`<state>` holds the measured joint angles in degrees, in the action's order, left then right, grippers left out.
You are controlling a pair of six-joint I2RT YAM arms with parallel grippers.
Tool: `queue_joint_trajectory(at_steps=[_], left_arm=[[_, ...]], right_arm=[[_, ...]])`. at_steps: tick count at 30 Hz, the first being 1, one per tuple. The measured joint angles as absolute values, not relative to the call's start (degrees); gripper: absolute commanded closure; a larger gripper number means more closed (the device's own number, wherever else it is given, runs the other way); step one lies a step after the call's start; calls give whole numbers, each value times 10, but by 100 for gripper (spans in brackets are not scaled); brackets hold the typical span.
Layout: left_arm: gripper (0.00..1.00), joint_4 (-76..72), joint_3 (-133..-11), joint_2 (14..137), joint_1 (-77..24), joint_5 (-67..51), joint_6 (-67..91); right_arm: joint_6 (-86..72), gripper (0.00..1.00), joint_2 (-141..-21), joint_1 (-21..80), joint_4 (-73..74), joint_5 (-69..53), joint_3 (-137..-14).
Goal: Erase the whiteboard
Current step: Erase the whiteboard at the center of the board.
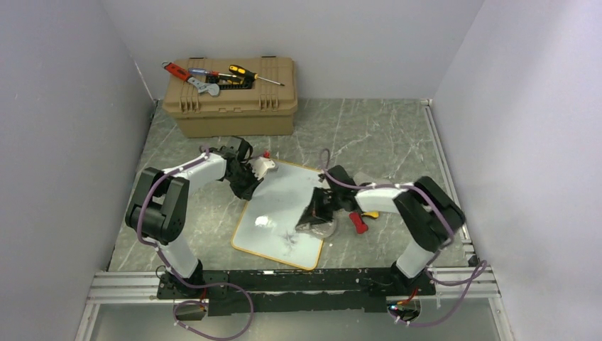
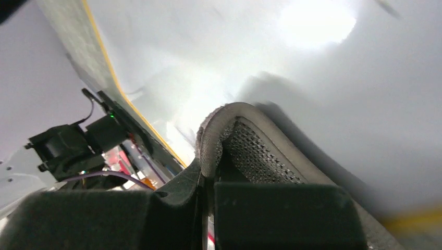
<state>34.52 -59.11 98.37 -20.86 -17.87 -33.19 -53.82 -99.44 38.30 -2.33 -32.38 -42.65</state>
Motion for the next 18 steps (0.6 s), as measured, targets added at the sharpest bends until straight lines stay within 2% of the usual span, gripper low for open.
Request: queue_joint_trajectory(at_steps=[3,6,13,16,18], left_arm=[[100,348,-594,985,-207,-181,-332],[100,351,-597,988,-206,-181,-332],[100,359,-605,994,-206,-182,-332],[100,359,-605,994,-206,-182,-332],[100,359,-605,994,-206,-182,-332]], right_arm=[[-526,100,-927,366,5,-306,-367],[-527,100,-944,371,3,-317,-376],[-530,100,-1115,425,30,-382,-568],[-532,100,-1098,426,-6,-373,-529],[-532,100,-1052,405,-32,-365,-456]])
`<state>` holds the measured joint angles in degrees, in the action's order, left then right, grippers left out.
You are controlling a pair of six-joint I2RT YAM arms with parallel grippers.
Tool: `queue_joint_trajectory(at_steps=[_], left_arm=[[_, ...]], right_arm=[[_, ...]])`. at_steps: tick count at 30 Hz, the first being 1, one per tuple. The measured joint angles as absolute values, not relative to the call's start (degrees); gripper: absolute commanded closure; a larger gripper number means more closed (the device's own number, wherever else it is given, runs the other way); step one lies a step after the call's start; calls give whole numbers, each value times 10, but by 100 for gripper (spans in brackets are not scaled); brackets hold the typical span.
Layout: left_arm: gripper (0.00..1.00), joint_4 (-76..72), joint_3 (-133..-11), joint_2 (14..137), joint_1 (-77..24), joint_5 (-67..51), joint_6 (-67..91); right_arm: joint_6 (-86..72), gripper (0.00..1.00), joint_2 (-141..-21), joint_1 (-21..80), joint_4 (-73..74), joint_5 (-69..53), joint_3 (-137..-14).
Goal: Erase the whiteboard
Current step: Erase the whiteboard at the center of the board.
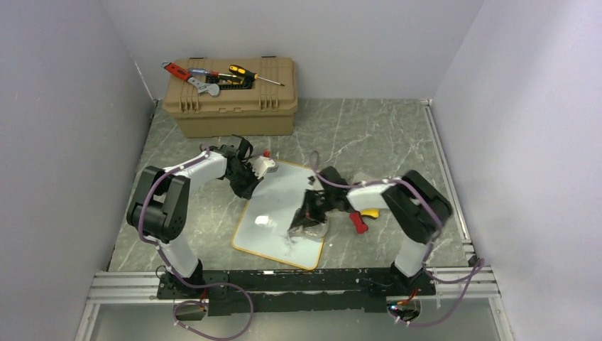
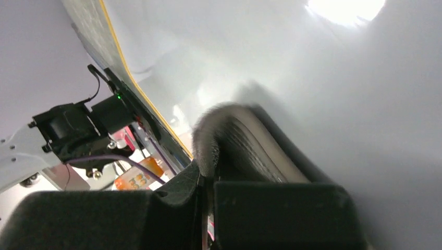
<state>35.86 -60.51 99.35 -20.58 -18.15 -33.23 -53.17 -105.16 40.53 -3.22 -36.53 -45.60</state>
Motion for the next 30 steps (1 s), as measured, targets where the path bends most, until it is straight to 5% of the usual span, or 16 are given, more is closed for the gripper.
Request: queue_joint_trajectory(at_steps=[7,19,30], left_arm=[[100,358,-605,994,-206,-195,-332],[100,368,-614,1004,-205,-196,-327],[100,377,-623,1011,-206,-192,-320]], right_arm=[[-509,100,-925,325,-7,-353,-329],[-521,100,-1095,418,30,-389,-534],[-469,100,-882,347,98,-298,-349]])
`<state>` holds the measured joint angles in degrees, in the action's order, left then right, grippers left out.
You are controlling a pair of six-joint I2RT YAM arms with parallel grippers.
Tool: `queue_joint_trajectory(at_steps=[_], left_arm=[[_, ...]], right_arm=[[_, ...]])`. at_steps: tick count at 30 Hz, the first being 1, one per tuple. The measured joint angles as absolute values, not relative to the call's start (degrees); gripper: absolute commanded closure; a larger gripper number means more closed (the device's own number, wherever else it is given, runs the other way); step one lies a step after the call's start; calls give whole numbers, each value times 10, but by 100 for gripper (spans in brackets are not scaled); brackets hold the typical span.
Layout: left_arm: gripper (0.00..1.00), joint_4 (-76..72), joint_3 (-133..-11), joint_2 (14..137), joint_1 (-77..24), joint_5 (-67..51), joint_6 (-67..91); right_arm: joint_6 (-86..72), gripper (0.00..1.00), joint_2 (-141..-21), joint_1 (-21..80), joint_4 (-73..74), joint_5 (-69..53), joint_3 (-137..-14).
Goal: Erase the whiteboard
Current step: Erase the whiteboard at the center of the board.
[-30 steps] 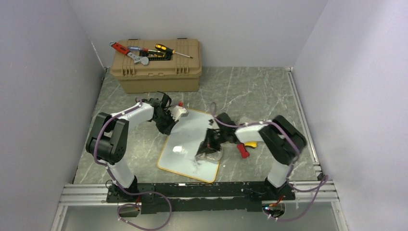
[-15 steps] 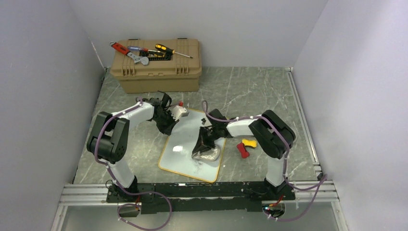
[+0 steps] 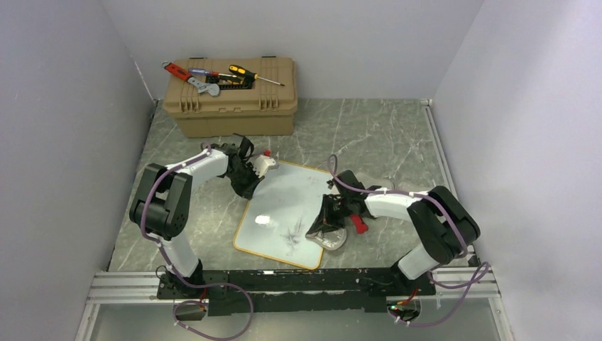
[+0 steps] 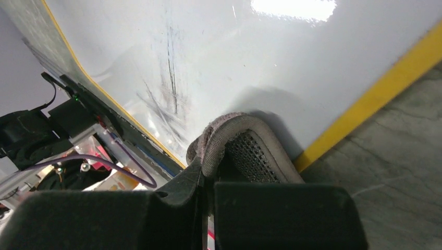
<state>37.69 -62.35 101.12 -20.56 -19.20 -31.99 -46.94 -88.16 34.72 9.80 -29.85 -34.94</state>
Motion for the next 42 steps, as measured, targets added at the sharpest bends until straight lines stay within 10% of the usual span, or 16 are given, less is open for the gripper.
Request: queue_joint_trajectory(at_steps=[13,24,42], left_arm=[[100,390,-635,1020,-206,-193,-317],[100,390,-634,1020,-206,-193,-317],[100,394,-638,1023,-206,-196,-318]], right_arm=[[-485,100,-1086,408,122,-371,-555],[-462,100,-886,330,109,-274,-369],[-521,100,-1043,405,-75,-343,-438]])
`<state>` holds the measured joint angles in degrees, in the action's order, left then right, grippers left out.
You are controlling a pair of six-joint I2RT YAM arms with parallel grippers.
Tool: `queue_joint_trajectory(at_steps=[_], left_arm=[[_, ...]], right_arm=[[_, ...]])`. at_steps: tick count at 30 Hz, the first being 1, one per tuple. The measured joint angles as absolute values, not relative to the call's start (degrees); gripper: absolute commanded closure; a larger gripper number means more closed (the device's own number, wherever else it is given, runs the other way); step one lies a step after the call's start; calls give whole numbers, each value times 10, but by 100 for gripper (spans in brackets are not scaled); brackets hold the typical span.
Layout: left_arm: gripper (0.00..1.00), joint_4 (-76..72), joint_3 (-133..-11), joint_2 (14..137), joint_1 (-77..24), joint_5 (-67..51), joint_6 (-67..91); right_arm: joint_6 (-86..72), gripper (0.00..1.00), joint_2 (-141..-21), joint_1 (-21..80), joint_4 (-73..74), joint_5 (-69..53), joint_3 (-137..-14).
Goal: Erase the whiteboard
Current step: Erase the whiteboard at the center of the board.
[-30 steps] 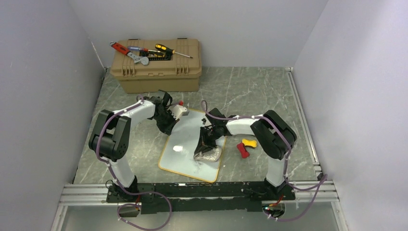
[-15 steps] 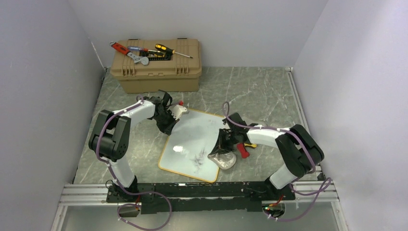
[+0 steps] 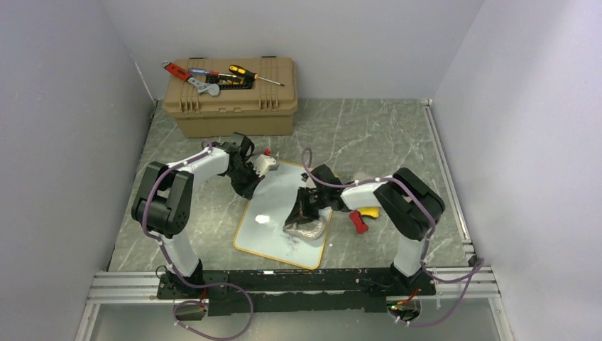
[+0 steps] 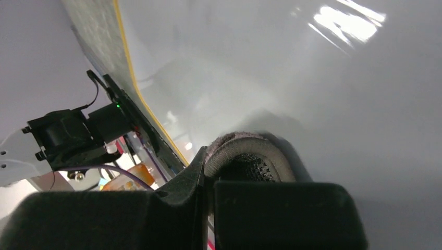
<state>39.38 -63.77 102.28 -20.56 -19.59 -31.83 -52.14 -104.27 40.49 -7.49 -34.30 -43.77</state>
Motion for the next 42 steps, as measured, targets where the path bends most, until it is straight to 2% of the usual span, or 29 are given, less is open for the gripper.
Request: queue_joint_trajectory(at_steps=[6,14,18,23,31,34,37,42], left_arm=[[100,397,-638,1025,-205,-196,-318],[100,398,-639,1025,-205,-196,-318],[100,398,-639,1025,-205,-195,-318],[100,398,-641,1025,-205,-196,-318],[100,402,-643,1029,-205,-196,-318],[100,402,-643,1029,-205,-195,-318],[100,402,-642,1028,-205,-195,-318],[100,402,-642,1028,-203,-197,-318]], right_arm=[[-526,100,-1077,434,-105,-332,-488],[-520,100,-917,392,-99,-245,-330],[-520,100,-875,387,-89,-226,-294],[-524,100,-922,395,-96,-244,-324],[-539,100,-1076,453,-126,-287,-486],[-537,100,-1084,459,-124,-281,-501],[-535,100,-1038,446,-126,-253,-441],[-535,100,-894,372,-89,-226,-310]])
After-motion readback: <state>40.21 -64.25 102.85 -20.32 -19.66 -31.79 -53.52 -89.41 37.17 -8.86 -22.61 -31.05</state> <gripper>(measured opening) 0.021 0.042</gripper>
